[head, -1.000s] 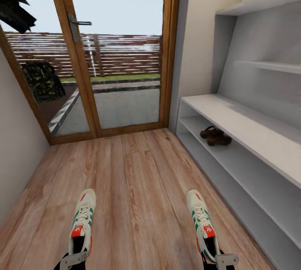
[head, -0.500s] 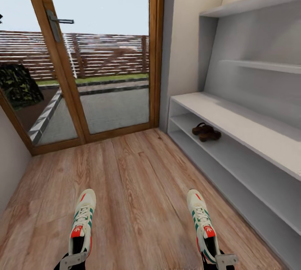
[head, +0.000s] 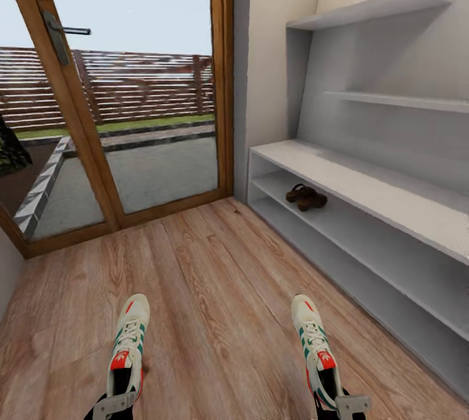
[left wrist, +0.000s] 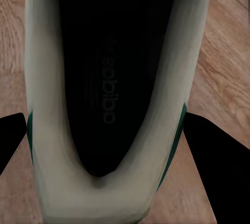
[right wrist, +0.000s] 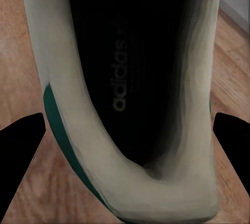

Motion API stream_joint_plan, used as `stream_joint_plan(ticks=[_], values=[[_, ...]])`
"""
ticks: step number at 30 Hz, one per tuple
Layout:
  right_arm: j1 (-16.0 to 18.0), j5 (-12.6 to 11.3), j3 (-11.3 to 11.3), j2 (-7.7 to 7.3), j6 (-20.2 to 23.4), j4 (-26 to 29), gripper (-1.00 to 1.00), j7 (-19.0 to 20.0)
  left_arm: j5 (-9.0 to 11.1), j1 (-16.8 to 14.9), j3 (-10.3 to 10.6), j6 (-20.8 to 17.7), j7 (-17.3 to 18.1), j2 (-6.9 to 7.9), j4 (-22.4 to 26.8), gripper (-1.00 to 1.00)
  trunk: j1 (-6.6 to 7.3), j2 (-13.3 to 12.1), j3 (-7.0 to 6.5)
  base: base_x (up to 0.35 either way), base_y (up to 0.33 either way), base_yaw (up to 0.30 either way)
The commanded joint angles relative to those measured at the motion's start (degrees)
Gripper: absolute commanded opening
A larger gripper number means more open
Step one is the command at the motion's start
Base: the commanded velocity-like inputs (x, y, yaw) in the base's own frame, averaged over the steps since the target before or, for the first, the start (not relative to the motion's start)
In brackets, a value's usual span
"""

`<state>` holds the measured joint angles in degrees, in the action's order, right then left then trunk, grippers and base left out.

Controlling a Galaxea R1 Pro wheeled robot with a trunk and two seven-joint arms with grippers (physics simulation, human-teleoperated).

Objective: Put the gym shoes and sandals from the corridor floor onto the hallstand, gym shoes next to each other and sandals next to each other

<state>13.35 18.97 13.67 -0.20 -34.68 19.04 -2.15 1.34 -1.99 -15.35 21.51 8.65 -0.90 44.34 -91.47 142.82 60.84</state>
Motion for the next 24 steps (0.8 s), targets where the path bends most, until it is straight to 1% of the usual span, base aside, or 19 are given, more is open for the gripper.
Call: stream_joint_plan(ticks=[1, 9, 24], values=[[0.06, 0.61, 0.29, 0.02, -0.21, -0.06, -1.00, -0.22, 0.15, -0.05, -0.30, 0.11, 0.60, -0.07, -0.04, -1.00, 0.02, 0.02, 0.05, 0.000, 0.306, -0.262], [0.05, 0.60, 0.29, 0.02, -0.21, -0.06, -1.00, -0.22, 0.10, -0.07, -0.23, 0.10, 0.51, -0.07, 0.00, -1.00, 0.02, 0.02, 0.05, 0.105, 0.312, -0.262], [0.02, 0.60, 0.29, 0.02, -0.21, -0.06, -1.00, -0.22, 0.07, -0.09, -0.21, 0.11, 0.49, -0.07, 0.00, -1.00, 0.02, 0.02, 0.05, 0.227, 0.281, -0.262]])
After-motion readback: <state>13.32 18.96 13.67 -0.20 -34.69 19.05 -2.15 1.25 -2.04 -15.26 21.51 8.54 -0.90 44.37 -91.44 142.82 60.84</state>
